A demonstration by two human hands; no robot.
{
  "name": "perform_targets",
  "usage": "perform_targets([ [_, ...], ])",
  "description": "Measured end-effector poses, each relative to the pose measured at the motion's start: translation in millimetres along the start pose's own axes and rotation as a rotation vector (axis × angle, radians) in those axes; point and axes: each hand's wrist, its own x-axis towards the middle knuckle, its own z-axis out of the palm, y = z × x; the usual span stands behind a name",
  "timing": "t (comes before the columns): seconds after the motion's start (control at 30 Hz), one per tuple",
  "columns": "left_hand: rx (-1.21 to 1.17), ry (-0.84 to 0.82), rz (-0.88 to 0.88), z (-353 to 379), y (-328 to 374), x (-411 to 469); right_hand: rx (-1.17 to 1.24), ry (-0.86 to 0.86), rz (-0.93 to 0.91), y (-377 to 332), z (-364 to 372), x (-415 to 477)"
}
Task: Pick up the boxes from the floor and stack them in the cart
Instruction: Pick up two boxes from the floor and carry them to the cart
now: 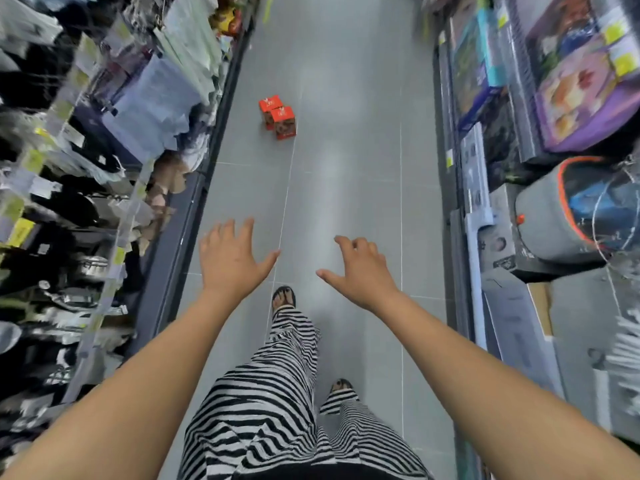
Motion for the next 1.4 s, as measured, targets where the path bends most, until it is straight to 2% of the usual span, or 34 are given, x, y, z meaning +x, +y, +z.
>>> perform_targets([
  [0.27,0.007,-0.044,-0.048,0.2,-34.2,176.7,-0.051,0.040,-0.013,-33.9,-53.1,180.4],
  [0.4,0.030,-0.039,0.005,-7.9,-54.1,267.9,-0.090,0.072,-0.032,-50.3,-83.8,266.6],
  [0.53,0.076,-0.135,-0.005,-4.6,-60.8,349.7,-0.235,0.054,-0.050,-56.0,-103.0,348.6],
  [0.7,0.070,-0.188,-0.044,28.0,-55.3,457.0,-0.252,0.037,-0.088,-58.1,-118.7,473.2],
  [1.07,0.059,-0.282,-0.038,184.5,-87.7,721.7,-0.206,-0.043,-0.104,-1.6,-73.4,777.9],
  [1.27,-0.019,-0.251,0.093,341.6,-134.1,839.1,0.012,-0.032,-0.086,52.9,37.8,930.1],
  [1.4,-0.090,-0.129,0.261,451.5,-162.3,913.2,0.257,0.023,-0.132,96.5,130.3,1028.2],
])
